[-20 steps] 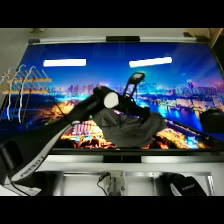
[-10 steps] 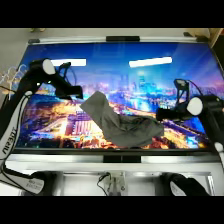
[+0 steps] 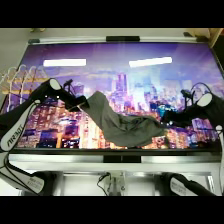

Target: Fold the shirts.

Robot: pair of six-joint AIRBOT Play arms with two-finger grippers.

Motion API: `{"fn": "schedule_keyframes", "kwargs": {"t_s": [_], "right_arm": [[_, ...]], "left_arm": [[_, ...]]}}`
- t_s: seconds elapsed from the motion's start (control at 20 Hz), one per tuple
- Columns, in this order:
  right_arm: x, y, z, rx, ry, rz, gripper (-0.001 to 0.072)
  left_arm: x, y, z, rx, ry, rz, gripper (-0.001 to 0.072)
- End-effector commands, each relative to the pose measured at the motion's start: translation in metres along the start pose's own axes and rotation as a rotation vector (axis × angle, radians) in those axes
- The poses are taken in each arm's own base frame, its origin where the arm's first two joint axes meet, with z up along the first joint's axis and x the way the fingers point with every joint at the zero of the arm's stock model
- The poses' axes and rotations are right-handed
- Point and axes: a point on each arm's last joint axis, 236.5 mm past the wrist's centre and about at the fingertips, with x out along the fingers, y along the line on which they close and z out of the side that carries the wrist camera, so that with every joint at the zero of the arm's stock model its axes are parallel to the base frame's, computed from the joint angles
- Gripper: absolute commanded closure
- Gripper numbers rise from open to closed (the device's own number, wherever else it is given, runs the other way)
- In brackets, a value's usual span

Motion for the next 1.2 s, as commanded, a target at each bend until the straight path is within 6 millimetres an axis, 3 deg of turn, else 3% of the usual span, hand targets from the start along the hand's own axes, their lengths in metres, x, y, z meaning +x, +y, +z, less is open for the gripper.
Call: {"fn": "schedule_keyframes", "kwargs": {"t_s": [0.0,0.05,0.2,0.35,0.6,0.65,0.7,0.75,0.8,0.85,0.95,1.05,1.15], "right_arm": [[0.013,-0.007,-0.006,0.003,0.062,0.012,0.0044],[0.021,-0.004,-0.006,0.011,0.083,0.037,0.0044],[0.039,0.001,-0.009,0.005,0.136,0.078,0.0044],[0.055,-0.001,-0.001,-0.041,0.124,0.048,0.0044],[0.074,0.016,0.023,-0.186,0.033,-0.012,0.0049],[0.078,0.022,0.02,-0.204,0.044,-0.012,0.0143],[0.08,0.028,0.017,-0.224,0.056,-0.011,0.0433],[0.08,0.033,0.014,-0.24,0.068,-0.009,0.0644],[0.075,0.039,0.013,-0.26,0.073,-0.006,0.0649],[0.064,0.045,0.018,-0.285,0.052,-0.005,0.0649],[0.016,0.054,0.046,-0.341,-0.083,-0.037,0.0649],[-0.081,0.07,0.088,-0.418,-0.355,-0.107,0.0649],[-0.206,0.097,0.108,-0.483,-0.691,-0.161,0.0649]], "left_arm": [[0.018,-0.016,0.015,-0.035,-0.067,-0.061,0.0135],[0.02,-0.02,0.015,-0.033,-0.074,-0.063,0.0149],[0.021,-0.026,0.02,-0.034,-0.102,-0.071,0.0428],[0.018,-0.028,0.021,-0.019,-0.105,-0.078,0.0642],[-0.001,-0.037,0.026,0.034,-0.148,-0.089,0.0667],[-0.003,-0.037,0.027,0.046,-0.152,-0.089,0.0667],[-0.005,-0.039,0.027,0.051,-0.153,-0.09,0.0668],[-0.008,-0.042,0.03,0.058,-0.159,-0.094,0.0668],[-0.017,-0.048,0.036,0.094,-0.181,-0.101,0.0669],[-0.031,-0.057,0.045,0.134,-0.22,-0.108,0.067],[-0.09,-0.083,0.071,0.224,-0.354,-0.116,0.067],[-0.191,-0.118,0.091,0.359,-0.564,-0.101,0.067],[-0.319,-0.157,0.081,0.469,-0.803,-0.112,0.067]]}}
